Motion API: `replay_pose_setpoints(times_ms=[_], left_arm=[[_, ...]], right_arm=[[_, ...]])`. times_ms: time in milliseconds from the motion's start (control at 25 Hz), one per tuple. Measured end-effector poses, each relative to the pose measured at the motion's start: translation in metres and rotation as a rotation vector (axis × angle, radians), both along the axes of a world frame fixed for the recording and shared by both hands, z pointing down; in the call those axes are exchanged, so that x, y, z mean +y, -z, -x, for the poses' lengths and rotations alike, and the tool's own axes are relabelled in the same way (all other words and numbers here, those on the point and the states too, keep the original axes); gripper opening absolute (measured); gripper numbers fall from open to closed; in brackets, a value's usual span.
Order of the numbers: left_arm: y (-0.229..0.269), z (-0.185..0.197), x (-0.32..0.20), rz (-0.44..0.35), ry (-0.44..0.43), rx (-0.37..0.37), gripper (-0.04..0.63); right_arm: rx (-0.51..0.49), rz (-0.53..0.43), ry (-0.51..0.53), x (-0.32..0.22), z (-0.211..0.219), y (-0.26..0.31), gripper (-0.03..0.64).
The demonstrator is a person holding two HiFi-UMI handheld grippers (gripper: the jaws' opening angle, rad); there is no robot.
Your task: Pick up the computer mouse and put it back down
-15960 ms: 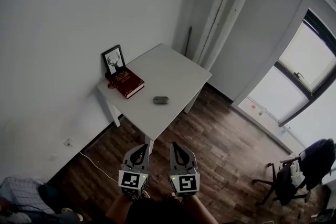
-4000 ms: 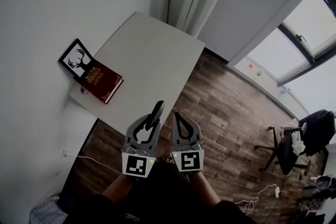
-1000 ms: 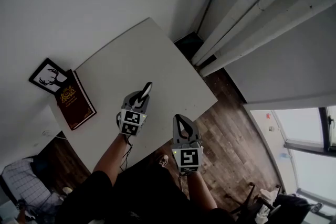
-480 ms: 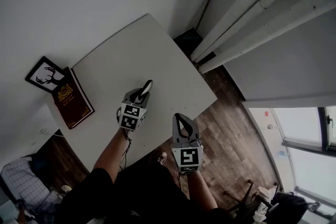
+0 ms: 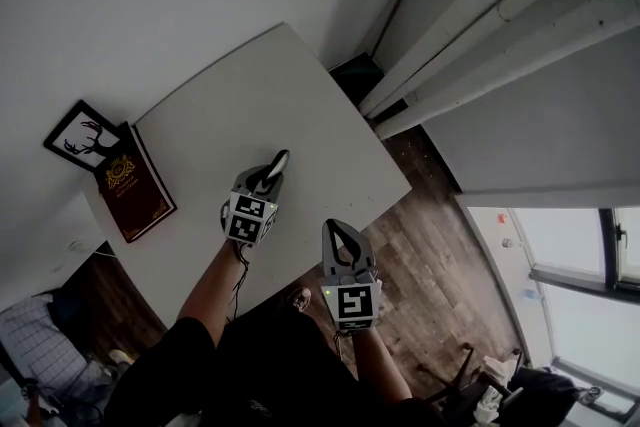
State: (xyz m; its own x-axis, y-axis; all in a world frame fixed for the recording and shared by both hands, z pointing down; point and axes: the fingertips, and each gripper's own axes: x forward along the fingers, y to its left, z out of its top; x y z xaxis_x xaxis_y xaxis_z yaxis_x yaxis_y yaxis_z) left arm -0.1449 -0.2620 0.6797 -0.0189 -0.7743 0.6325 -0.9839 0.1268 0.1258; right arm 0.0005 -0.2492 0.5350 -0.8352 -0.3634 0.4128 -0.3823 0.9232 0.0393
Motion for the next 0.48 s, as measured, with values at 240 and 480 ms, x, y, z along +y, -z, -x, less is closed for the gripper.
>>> replay_pose_setpoints(times_ms=[240,480], left_arm=[[-0.0015,0.0023,0.0007,0.007,0.026,-0.047,0.115],[-0.0046,0.0009,0.0031,-0.012,0.054,-0.036,0.117]], right_arm=[[0.006,0.002,0.012,0.0052,0.0036,-0.0005,0.020],[0.009,-0.014,0.038,0.0095,0.0090,0.0044,0.020]])
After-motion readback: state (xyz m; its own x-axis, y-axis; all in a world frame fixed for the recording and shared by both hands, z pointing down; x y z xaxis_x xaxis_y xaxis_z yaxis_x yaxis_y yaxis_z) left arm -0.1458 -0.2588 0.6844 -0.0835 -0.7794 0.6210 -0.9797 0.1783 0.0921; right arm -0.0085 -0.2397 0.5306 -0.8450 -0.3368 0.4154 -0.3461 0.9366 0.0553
